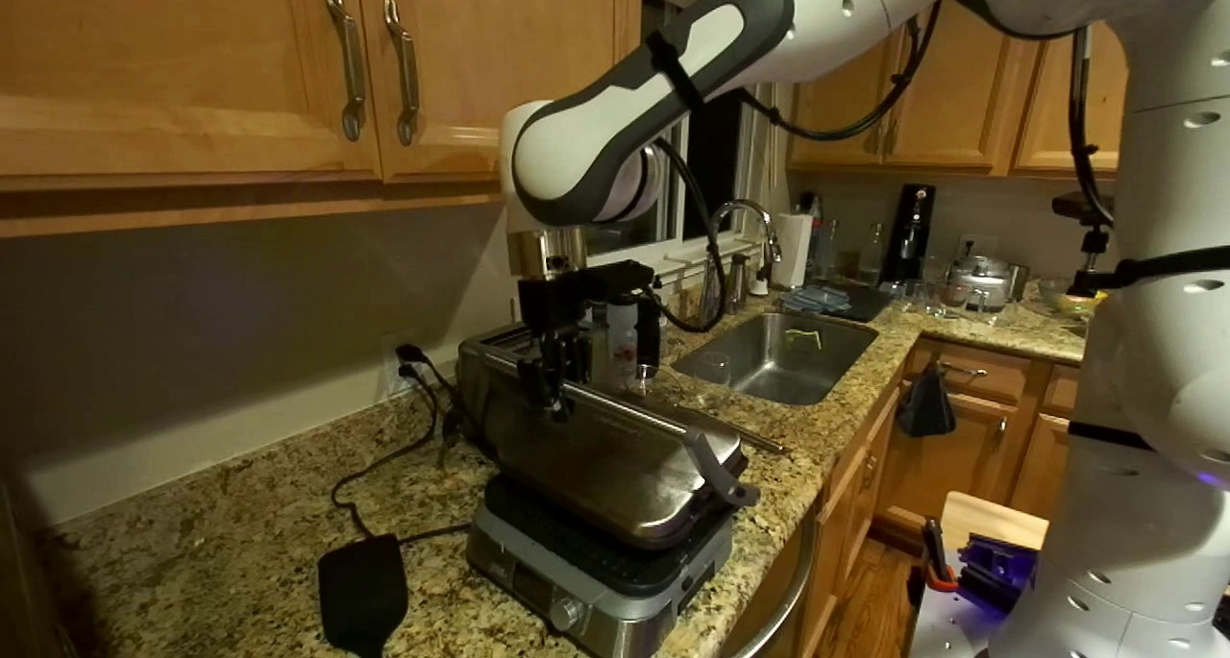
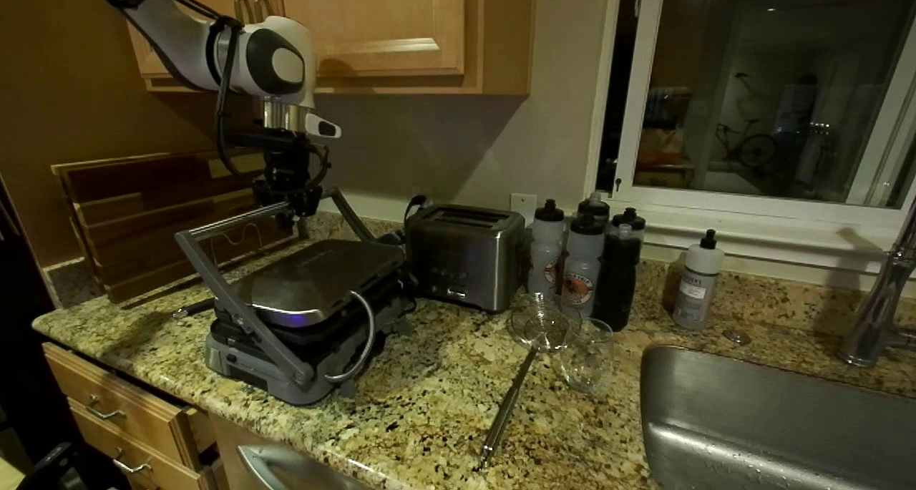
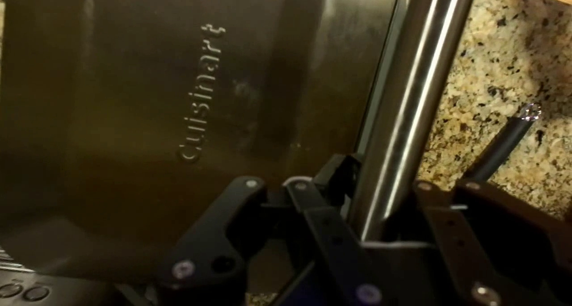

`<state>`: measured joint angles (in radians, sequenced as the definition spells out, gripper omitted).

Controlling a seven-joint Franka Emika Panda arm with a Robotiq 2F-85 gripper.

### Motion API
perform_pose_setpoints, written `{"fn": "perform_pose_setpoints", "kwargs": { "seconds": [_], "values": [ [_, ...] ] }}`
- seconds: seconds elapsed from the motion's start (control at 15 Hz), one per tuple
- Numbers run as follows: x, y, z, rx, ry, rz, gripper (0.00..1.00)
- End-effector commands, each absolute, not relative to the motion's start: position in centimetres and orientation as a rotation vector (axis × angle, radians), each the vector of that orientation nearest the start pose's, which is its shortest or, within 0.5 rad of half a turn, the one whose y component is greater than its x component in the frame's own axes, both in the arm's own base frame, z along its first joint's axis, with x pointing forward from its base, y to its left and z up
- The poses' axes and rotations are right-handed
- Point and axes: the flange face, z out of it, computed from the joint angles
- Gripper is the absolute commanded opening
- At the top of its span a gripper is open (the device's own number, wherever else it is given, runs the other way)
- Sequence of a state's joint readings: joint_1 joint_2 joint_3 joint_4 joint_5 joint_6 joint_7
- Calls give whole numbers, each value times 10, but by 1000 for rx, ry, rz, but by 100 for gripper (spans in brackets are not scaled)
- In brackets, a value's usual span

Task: Close the sandwich maker

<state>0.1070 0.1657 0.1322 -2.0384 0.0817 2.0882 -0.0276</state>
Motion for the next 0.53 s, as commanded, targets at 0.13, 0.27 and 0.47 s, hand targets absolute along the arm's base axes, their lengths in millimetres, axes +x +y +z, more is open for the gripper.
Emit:
{"fn": "perform_pose_setpoints", "kwargs": {
  "seconds": [0.13,0.27,0.47],
  "values": [
    [568,148,337,-3018,-297,274,4],
    [574,153,329,-3029,-309,262,4],
    [586,155,319,-3030,-328,237,4]
  ]
}}
